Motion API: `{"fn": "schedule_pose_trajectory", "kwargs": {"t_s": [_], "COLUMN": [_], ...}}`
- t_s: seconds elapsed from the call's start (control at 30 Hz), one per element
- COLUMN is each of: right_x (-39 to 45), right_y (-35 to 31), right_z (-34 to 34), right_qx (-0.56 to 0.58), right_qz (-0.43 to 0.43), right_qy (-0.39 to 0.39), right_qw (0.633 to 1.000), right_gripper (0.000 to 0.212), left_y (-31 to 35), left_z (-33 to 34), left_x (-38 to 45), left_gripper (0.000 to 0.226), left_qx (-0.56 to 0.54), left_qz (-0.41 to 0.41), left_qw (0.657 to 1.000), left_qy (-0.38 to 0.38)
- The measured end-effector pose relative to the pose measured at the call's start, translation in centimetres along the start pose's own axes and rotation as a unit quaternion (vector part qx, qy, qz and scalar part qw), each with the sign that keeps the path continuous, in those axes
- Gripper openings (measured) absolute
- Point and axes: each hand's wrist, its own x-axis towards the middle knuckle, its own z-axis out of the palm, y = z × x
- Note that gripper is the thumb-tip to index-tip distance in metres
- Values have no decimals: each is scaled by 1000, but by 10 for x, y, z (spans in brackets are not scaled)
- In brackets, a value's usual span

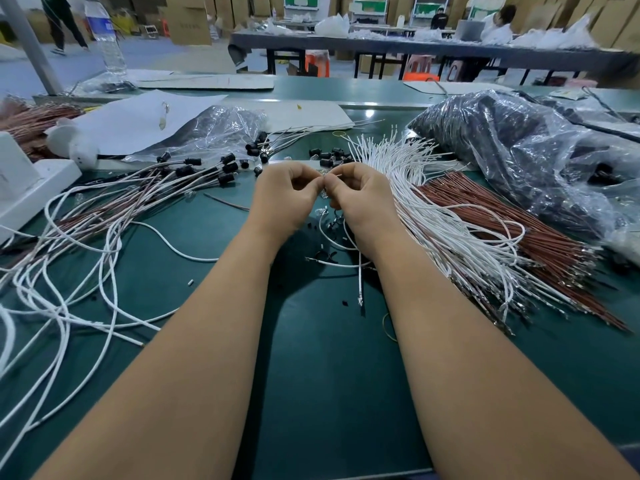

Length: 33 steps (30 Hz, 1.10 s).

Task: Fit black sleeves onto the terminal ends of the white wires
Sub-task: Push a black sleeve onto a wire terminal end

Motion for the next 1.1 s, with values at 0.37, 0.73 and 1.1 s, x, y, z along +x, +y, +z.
{"fn": "schedule_pose_trajectory", "kwargs": {"t_s": [0.37,0.73,1.1], "right_x": [4,3,3], "right_y": [-5,-3,-2], "right_z": [-3,-2,-3], "right_qx": [117,84,45], "right_qz": [53,41,38], "right_qy": [36,6,-4], "right_qw": [991,996,998], "right_gripper": [10,11,13], "left_y": [-1,5,0], "left_z": [-4,-3,-1], "left_x": [-2,-3,-2], "left_gripper": [8,11,8], "left_qx": [-18,-81,-91], "left_qz": [1,-28,-35], "left_qw": [1000,996,995], "left_qy": [-6,-22,-7]}}
